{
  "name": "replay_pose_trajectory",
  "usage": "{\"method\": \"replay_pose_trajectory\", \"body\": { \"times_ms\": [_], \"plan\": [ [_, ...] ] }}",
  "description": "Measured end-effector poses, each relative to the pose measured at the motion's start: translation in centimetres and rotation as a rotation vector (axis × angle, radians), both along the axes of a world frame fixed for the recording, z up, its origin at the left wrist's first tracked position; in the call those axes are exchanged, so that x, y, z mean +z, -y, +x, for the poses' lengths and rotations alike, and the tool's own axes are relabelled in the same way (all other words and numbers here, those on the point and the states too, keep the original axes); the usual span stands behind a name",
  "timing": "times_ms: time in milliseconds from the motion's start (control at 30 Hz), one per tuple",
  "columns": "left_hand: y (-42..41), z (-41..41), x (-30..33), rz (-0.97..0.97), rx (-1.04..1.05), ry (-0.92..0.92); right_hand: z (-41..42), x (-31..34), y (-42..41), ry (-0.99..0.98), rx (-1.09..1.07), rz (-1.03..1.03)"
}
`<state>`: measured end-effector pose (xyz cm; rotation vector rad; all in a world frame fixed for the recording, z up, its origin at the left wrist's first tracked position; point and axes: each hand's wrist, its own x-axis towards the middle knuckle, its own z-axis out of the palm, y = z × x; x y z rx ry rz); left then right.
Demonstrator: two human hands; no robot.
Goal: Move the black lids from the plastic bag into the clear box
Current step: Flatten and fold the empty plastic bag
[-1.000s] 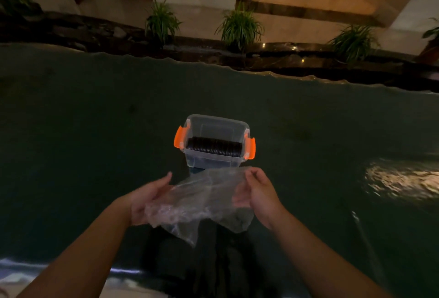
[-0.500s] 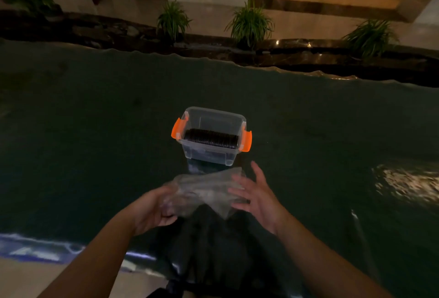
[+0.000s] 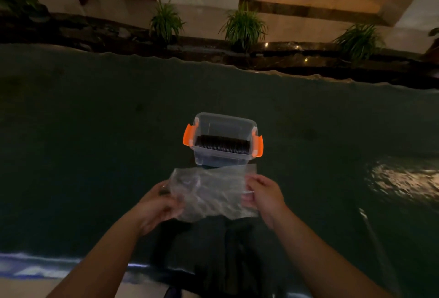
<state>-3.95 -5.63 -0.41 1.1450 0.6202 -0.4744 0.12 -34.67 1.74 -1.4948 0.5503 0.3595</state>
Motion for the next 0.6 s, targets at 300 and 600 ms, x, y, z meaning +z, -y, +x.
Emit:
{"method": "replay_pose_trajectory", "body": {
  "times_ms": [300, 600],
  "plan": [
    [-5.3, -0.7, 0.6, 0.436, -0.336, -0.019, 1.8, -1.8, -1.3, -0.050, -0.014, -0.421],
    [0.3, -1.1, -1.2, 1.350, -0.740, 0.971, -3.6, -4.5, -7.6, 0.620, 0.481, -1.060]
  ]
}}
